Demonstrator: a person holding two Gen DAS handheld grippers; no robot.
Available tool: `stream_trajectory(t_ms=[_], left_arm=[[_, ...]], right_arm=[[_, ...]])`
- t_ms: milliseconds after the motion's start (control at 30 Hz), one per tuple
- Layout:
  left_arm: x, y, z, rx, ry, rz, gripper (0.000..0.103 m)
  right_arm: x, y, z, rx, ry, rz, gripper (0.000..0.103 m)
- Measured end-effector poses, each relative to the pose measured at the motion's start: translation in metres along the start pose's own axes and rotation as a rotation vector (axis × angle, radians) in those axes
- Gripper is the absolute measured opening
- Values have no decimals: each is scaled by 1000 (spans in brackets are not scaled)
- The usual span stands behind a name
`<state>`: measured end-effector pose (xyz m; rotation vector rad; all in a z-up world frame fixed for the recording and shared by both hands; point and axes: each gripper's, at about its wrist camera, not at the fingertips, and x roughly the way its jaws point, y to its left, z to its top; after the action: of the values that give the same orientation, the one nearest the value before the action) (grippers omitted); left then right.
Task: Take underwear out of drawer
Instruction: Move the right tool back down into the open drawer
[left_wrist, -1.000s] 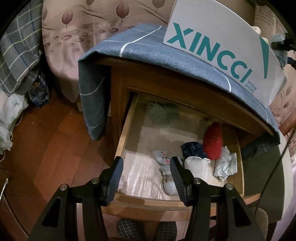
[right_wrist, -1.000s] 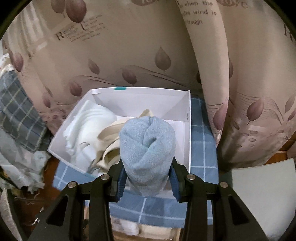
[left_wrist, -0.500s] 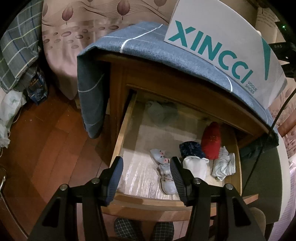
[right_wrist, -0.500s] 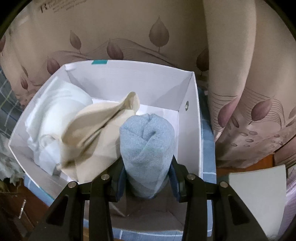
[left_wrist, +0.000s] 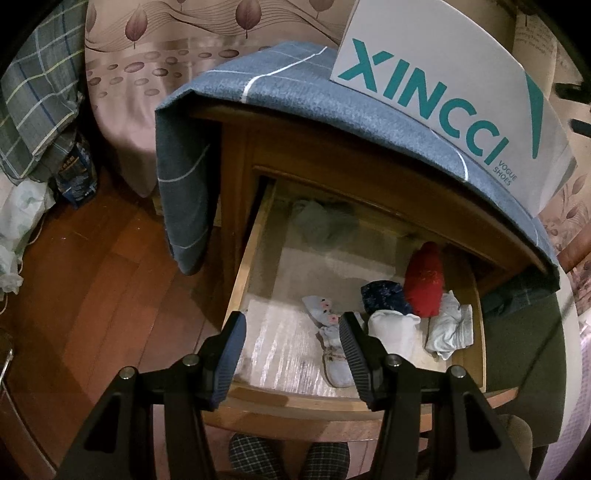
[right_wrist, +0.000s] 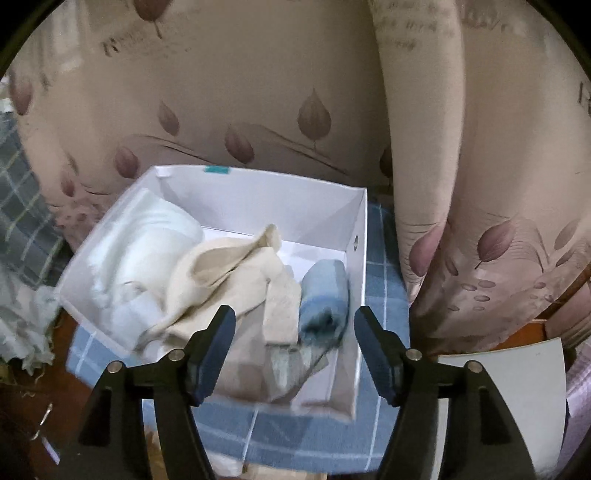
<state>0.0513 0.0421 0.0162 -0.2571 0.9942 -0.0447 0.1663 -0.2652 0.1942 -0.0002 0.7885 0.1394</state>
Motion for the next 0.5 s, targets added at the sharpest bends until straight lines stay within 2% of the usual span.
stream_trajectory(t_ms=[133, 267, 400, 500], left_arm=[[0, 1, 0, -7, 3, -3, 54], [0, 2, 1, -16, 6, -6, 54], [0, 6, 2, -41, 14, -14, 54], [1, 8, 2, -54, 15, -16, 54]], right_arm=[[-32, 4, -26, -62, 10, 55, 67], [-47, 11, -68, -144, 76, 90, 67], [-34, 12, -112, -190, 163, 137, 67], [-10, 14, -144, -219, 247, 131, 67]])
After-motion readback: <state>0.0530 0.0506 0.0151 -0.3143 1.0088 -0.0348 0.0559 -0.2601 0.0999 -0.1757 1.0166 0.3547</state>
